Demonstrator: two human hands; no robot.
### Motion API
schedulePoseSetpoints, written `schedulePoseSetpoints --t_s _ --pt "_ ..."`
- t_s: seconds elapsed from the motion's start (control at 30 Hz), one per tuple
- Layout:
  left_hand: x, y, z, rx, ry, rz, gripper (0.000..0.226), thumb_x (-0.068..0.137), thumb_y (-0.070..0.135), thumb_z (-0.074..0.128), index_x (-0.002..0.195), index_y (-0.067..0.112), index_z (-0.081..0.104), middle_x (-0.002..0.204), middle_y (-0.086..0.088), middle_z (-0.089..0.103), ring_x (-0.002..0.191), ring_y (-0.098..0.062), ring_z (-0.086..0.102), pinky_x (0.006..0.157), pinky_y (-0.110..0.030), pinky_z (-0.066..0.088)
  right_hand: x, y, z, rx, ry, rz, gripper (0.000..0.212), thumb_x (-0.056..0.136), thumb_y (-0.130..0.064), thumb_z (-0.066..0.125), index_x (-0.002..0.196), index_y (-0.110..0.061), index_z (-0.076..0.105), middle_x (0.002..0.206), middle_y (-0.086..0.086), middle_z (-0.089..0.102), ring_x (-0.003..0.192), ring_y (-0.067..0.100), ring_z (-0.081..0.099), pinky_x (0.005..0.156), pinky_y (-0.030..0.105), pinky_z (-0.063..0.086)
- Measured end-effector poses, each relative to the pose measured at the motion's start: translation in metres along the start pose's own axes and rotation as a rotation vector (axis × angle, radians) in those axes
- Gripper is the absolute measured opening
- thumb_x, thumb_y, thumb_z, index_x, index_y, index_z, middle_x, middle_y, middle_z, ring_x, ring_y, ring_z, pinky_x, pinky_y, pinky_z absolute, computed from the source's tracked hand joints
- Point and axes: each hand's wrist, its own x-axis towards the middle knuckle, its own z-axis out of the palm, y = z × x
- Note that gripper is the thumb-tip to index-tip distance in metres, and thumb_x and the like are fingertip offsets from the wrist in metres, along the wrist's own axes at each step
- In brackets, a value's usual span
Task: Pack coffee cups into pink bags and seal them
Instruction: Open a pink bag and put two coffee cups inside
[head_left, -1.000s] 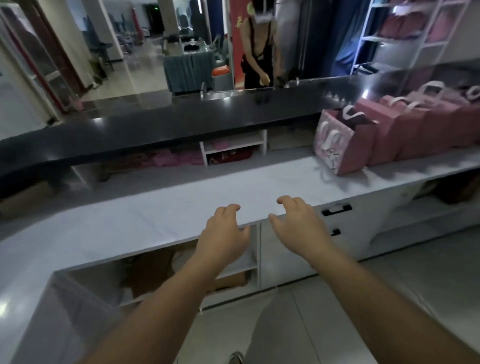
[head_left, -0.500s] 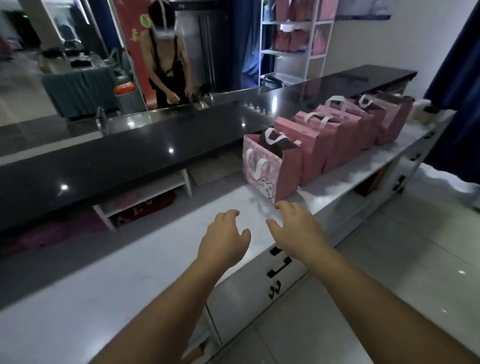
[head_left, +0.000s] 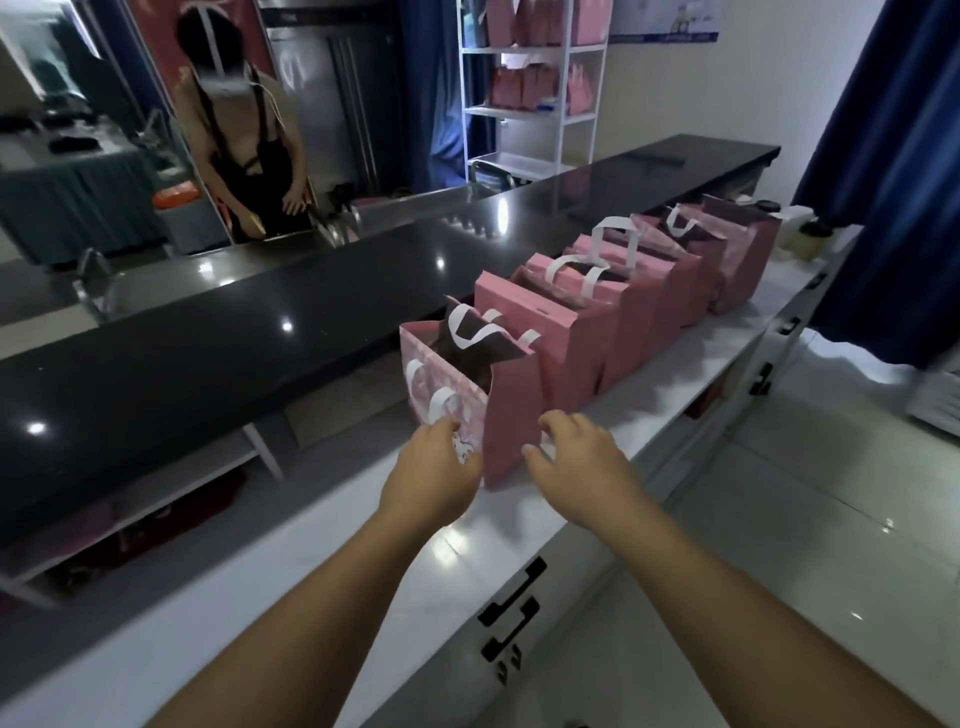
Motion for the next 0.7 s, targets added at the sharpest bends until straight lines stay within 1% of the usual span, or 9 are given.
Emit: schedulePoseSetpoints --t_s 0.13,0.23,0.33,0.4,0.47,0.57,0.6,0.63,0.7 --pt "0.047 0.027 0.021 -0.050 0.061 -0.078 0.051 0.096 0.043 0.057 0.143 0.022 0.054 0.141 -0.006 0.063 0.118 -0.029 0.067 0.091 -0.045 0.060 0.061 0.028 -0.020 -0.006 -0.056 -0.095 0.045 0.097 -0.047 0.054 0.133 -0.019 0.053 0.124 0.005 0.057 0.116 0.030 0.052 0.096 0.045 0.049" --pt "0.072 0.047 0.033 -0.077 0.106 -0.137 0.054 0.096 0.048 0.055 0.143 0.022 0.056 0.142 -0.006 0.062 0.116 -0.029 0.067 0.088 -0.041 0.058 0.109 0.043 -0.043 -0.046 -0.083 -0.163 0.043 0.096 -0.046 0.055 0.129 -0.017 0.055 0.119 0.007 0.060 0.112 0.032 0.055 0.091 0.045 0.051" --pt "0.095 0.057 0.037 -0.087 0.155 -0.214 0.053 0.095 0.051 0.054 0.138 0.021 0.058 0.144 -0.007 0.061 0.109 -0.030 0.069 0.082 -0.040 0.056 0.152 0.043 -0.055 -0.039 -0.096 -0.216 0.038 0.094 -0.044 0.056 0.124 -0.019 0.057 0.116 0.006 0.061 0.108 0.032 0.057 0.086 0.045 0.051" --pt "0.108 0.058 0.035 -0.078 0.187 -0.254 0.049 0.094 0.050 0.055 0.132 0.019 0.059 0.134 -0.008 0.062 0.103 -0.030 0.067 0.081 -0.041 0.058 0.174 0.036 -0.053 -0.016 -0.110 -0.243 0.036 0.093 -0.043 0.057 0.119 -0.019 0.058 0.114 0.004 0.061 0.105 0.030 0.059 0.083 0.043 0.051" --pt "0.123 0.057 0.032 -0.054 0.221 -0.291 0.046 0.093 0.047 0.056 0.126 0.016 0.059 0.124 -0.009 0.062 0.096 -0.028 0.065 0.079 -0.041 0.058 0.192 0.027 -0.047 0.002 -0.122 -0.265 0.039 0.093 -0.043 0.058 0.123 -0.017 0.056 0.114 0.003 0.061 0.102 0.029 0.060 0.080 0.041 0.051" --pt "0.149 0.052 0.027 -0.036 0.217 -0.385 0.045 0.093 0.046 0.059 0.123 0.013 0.055 0.108 -0.007 0.065 0.087 -0.025 0.067 0.072 -0.038 0.060 0.218 0.009 -0.038 -0.001 -0.125 -0.295 0.042 0.093 -0.042 0.061 0.128 -0.019 0.054 0.115 0.004 0.064 0.099 0.028 0.063 0.080 0.043 0.057" --pt "0.157 0.049 0.026 -0.029 0.203 -0.413 0.044 0.093 0.046 0.059 0.122 0.013 0.054 0.104 -0.005 0.065 0.083 -0.023 0.067 0.065 -0.035 0.057 0.225 0.003 -0.035 -0.023 -0.130 -0.298 0.042 0.093 -0.041 0.061 0.128 -0.019 0.053 0.115 0.004 0.064 0.099 0.027 0.063 0.079 0.043 0.058" --pt "0.164 0.045 0.025 -0.022 0.186 -0.434 0.043 0.093 0.045 0.060 0.120 0.013 0.054 0.099 -0.003 0.065 0.077 -0.019 0.064 0.058 -0.031 0.050 0.232 -0.004 -0.031 -0.056 -0.141 -0.295 0.042 0.092 -0.040 0.062 0.127 -0.019 0.053 0.116 0.004 0.062 0.099 0.028 0.063 0.078 0.042 0.057" --pt "0.177 0.037 0.023 -0.023 0.146 -0.458 0.037 0.093 0.042 0.060 0.115 0.013 0.056 0.088 -0.002 0.064 0.069 -0.015 0.060 0.051 -0.027 0.040 0.243 -0.016 -0.021 -0.106 -0.183 -0.264 0.043 0.090 -0.034 0.064 0.126 -0.017 0.051 0.118 0.007 0.059 0.101 0.030 0.061 0.079 0.042 0.055"
